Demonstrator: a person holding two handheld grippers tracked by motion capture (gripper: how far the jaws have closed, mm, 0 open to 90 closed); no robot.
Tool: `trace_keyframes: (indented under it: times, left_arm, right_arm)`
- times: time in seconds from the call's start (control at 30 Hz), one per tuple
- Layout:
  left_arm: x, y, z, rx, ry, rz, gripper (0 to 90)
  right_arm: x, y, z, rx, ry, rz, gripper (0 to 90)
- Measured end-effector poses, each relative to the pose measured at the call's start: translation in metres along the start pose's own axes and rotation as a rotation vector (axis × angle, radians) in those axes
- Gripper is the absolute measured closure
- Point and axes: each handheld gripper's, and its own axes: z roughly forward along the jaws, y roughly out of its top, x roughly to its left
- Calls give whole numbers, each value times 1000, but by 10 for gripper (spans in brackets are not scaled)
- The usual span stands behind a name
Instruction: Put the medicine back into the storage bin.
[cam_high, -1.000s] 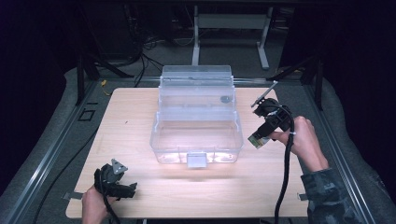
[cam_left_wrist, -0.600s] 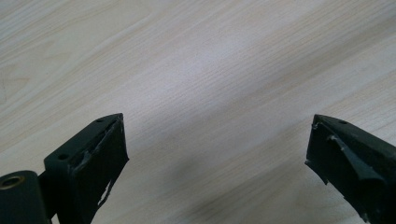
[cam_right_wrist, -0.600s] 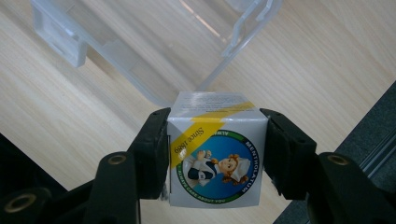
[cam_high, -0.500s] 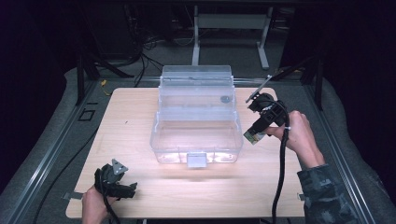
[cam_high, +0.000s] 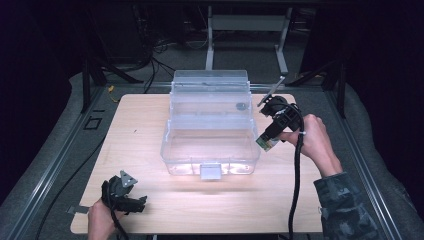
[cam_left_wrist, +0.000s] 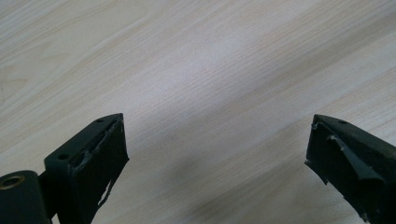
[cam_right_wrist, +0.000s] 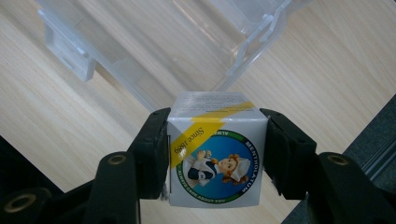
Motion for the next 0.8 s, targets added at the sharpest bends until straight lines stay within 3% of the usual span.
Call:
trace_keyframes:
  times: [0.1, 0.17, 0.2, 0.4, 0.43, 0.63, 0.67, 0.7, 0.77, 0.8]
  left_arm:
    - [0, 0, 0, 2, 0, 0, 51]
    - [0, 0, 0, 2, 0, 0, 52]
    - [0, 0, 0, 2, 0, 1, 52]
    - [-1, 0, 1, 8, 1, 3, 53]
    - [-1, 0, 1, 5, 1, 0, 53]
    - [0, -1, 0, 4, 0, -2, 54]
    - [0, -1, 1, 8, 0, -2, 54]
    - [0, -1, 1, 9, 0, -2, 54]
    - [0, -1, 1, 8, 0, -2, 54]
    - [0, -1, 0, 8, 0, -5, 54]
  right_arm:
    - [2, 4, -1, 10, -21, -5, 463]
    - [3, 7, 0, -5, -3, -6, 463]
    - [4, 8, 0, 7, -22, -10, 463]
    - [5, 15, 3, -12, 14, -12, 463]
    - [7, 17, 3, 2, -12, -17, 463]
    - [9, 26, 8, -14, 34, -21, 463]
    - [10, 27, 9, -12, 33, -25, 463]
    - [11, 30, 10, 7, 1, -31, 463]
    - [11, 31, 10, 11, -9, -32, 463]
    - [12, 34, 14, 13, 8, -29, 463]
